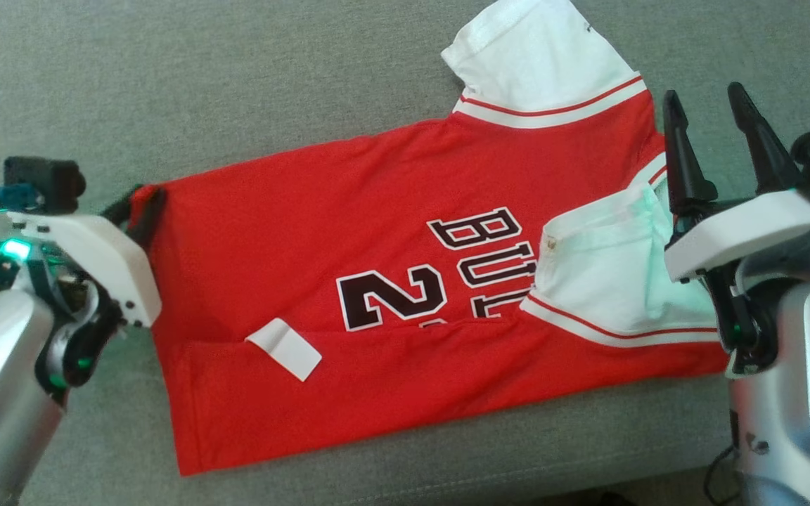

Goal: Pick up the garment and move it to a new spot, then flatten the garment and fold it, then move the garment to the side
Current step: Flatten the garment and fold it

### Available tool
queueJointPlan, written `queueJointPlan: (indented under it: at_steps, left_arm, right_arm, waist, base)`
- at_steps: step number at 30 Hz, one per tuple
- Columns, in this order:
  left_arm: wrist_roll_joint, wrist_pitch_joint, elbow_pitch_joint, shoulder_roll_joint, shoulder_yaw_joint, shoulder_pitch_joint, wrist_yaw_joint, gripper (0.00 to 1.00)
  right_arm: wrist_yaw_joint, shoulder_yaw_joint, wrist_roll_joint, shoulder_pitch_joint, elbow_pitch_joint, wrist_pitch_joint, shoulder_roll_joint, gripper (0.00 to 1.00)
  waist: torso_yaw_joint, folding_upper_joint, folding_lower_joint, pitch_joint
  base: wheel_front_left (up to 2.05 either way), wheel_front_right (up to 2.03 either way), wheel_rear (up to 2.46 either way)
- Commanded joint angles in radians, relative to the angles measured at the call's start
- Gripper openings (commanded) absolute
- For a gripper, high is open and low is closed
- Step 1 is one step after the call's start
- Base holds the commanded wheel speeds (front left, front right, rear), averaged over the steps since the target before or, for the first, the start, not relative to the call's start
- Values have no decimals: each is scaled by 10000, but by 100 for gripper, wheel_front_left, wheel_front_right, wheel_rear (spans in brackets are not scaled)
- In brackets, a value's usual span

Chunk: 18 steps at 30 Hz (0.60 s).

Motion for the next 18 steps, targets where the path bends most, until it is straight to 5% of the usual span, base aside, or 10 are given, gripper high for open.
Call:
queueJointPlan:
  at_steps: [1, 2, 10, 18]
  left_arm:
    - [35, 21, -86, 261, 156, 178, 36, 16]
    - [70, -23, -104, 256, 138, 176, 31, 0]
    - [544, -932, -548, 79, 148, 18, 114, 0]
    - [1056, -1192, -898, -541, -295, -685, -37, 0]
  right_arm:
    - [73, 243, 38, -328, -315, -64, -58, 100]
    - [73, 255, 29, -332, -316, -52, -58, 100]
    - [73, 494, -183, -1105, 273, 571, -451, 100]
    - [73, 705, -519, -3793, 2875, 2110, -1546, 100]
  waist:
    - [17, 0, 0, -19]
    - [33, 0, 0, -35]
    - [431, 0, 0, -284]
    - [1369, 0, 0, -37]
  base:
    - [0, 0, 0]
    - [0, 0, 0]
    - [0, 0, 0]
    - [0, 0, 0]
